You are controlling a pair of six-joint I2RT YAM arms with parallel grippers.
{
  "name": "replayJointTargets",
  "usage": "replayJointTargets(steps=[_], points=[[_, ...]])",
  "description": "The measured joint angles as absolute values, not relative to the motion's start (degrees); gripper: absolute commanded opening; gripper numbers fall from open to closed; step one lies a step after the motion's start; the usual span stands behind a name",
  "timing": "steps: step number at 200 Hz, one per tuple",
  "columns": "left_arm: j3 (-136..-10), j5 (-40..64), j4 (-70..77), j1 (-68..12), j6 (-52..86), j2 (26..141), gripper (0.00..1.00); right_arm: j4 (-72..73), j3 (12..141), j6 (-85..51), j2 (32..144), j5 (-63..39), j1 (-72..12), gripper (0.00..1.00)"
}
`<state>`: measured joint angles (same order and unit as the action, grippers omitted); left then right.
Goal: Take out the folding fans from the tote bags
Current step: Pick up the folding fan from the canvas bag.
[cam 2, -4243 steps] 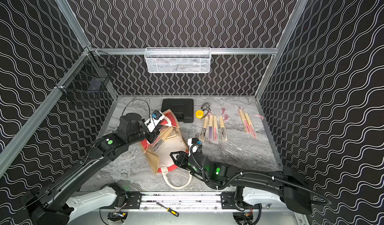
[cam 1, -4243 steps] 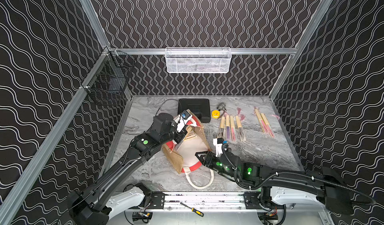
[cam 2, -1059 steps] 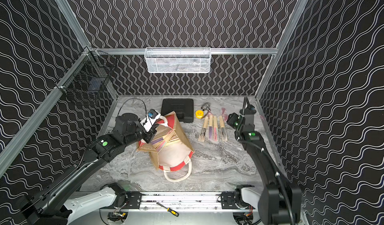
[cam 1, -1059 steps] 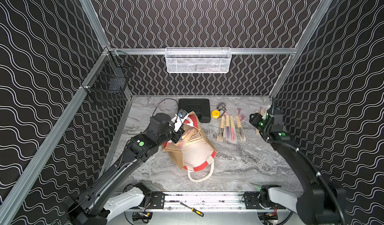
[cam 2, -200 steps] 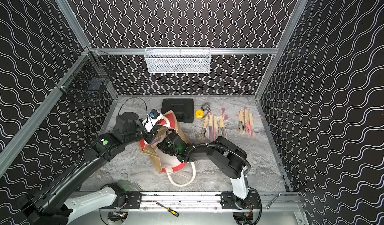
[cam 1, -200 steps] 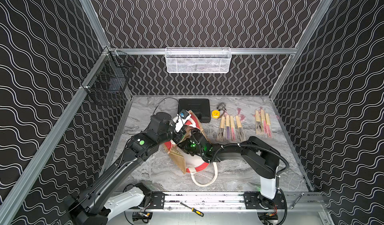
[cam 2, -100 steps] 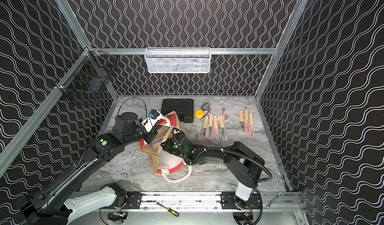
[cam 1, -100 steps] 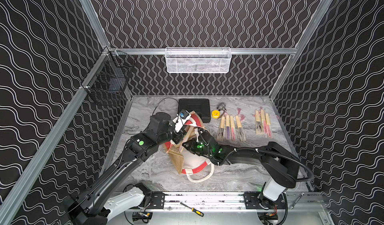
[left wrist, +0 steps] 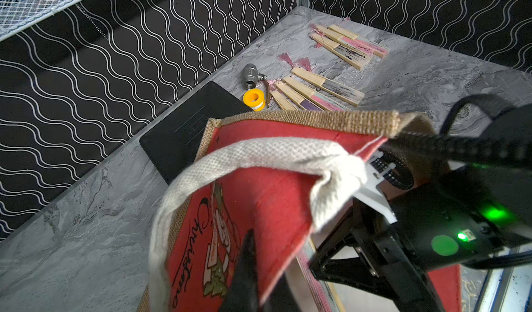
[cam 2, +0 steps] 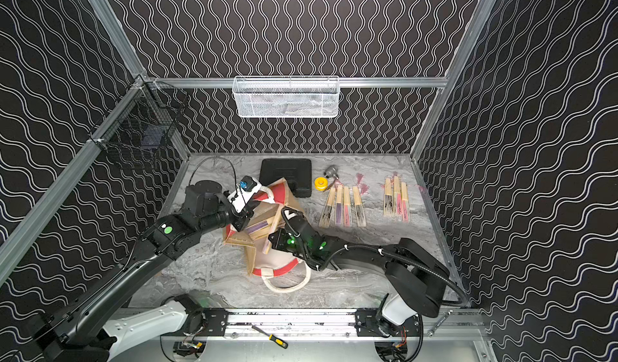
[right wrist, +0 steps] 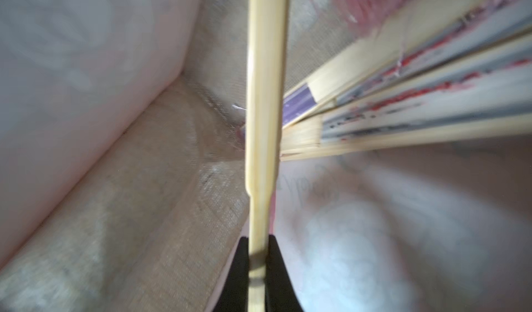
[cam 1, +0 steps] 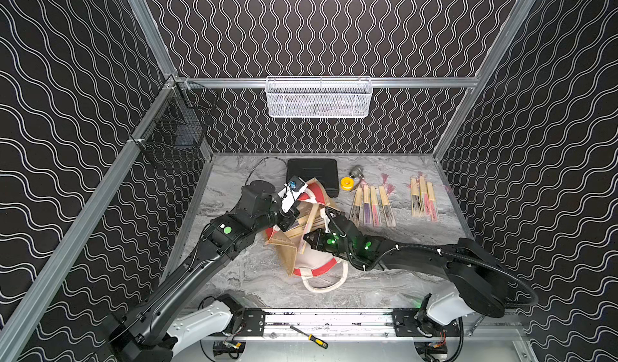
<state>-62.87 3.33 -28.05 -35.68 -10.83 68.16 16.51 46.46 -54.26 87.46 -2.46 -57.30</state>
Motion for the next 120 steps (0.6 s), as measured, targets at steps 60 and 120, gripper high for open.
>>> replayJointTargets(steps=[60,120], points=[[-62.9,2.3,-28.0,-35.7,-10.7,68.0,0.0,14.0,44.5,-44.5,80.2,-5.2,-58.2,0.0],[-63.0,0.6,-28.2,-35.7,-10.4,67.3,0.0,9.3,39.2,-33.1,70.4,-8.6,-60.3,0.0]])
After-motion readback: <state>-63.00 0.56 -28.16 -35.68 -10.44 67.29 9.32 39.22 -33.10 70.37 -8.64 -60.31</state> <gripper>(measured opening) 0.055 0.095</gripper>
